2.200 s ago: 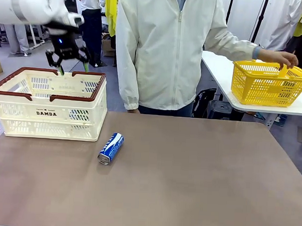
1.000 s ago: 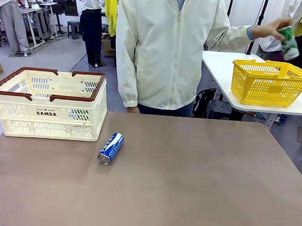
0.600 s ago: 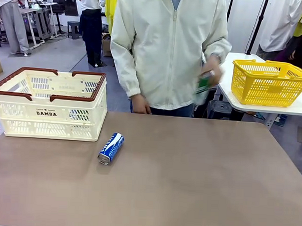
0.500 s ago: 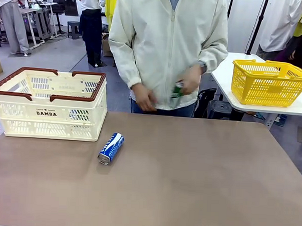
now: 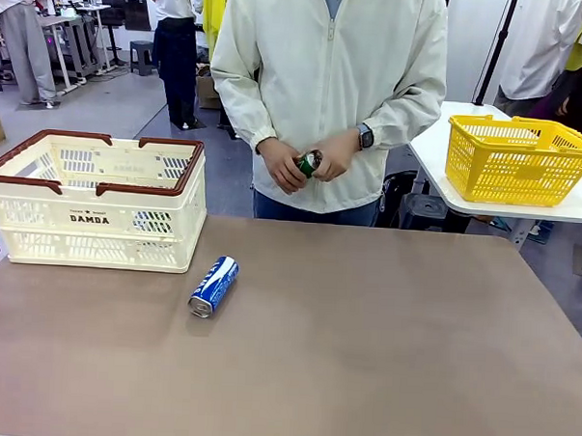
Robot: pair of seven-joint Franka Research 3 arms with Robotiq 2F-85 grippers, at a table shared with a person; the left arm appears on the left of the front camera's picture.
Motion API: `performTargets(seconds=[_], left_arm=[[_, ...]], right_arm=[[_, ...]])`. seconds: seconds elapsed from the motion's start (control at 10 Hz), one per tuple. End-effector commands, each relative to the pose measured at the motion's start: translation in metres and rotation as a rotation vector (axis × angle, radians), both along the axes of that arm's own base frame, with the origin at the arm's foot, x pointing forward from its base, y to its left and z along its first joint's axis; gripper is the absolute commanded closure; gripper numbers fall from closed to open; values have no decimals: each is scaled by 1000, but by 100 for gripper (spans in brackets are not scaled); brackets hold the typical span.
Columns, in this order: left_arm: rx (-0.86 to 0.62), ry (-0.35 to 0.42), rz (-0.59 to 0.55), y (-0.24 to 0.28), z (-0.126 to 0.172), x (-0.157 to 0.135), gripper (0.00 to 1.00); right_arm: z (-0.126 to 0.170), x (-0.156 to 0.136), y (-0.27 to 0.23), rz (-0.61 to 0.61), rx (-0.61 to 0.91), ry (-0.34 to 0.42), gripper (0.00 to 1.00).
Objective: Place the drinks into the Shopping basket.
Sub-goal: Pick up one drink and place it into the Shopping basket.
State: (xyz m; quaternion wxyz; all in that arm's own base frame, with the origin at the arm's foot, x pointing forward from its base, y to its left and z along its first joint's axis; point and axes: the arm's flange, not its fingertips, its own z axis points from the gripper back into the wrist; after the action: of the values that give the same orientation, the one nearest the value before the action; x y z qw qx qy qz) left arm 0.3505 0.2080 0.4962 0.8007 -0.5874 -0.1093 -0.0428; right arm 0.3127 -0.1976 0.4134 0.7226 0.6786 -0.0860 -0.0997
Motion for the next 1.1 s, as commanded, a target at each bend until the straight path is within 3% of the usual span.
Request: performTargets(seconds=[0.0, 0.1, 0.2, 0.4, 0.6, 0.8, 1.0], left_arm=[[45, 90, 82, -42, 24, -2, 0], [183, 122, 49, -102, 40, -9, 0], [295, 104, -7, -161, 47, -16, 0], [539, 57, -46, -265, 38, -9, 0], [656, 40, -142, -325, 19, 2, 0], [496, 109, -126, -256, 34, 24, 0], [254, 87, -183, -122, 42, -6, 0]], right_arm=[[4, -2, -1, 9, 1, 4, 0], [4, -2, -1, 9, 1, 4, 0], [4, -2, -1, 9, 1, 4, 0], [4, -2, -1, 9, 1, 4, 0], [4, -2, -1, 9, 1, 4, 0], [4, -2, -1, 9, 1, 4, 0], [4, -2, -1, 9, 1, 4, 0]])
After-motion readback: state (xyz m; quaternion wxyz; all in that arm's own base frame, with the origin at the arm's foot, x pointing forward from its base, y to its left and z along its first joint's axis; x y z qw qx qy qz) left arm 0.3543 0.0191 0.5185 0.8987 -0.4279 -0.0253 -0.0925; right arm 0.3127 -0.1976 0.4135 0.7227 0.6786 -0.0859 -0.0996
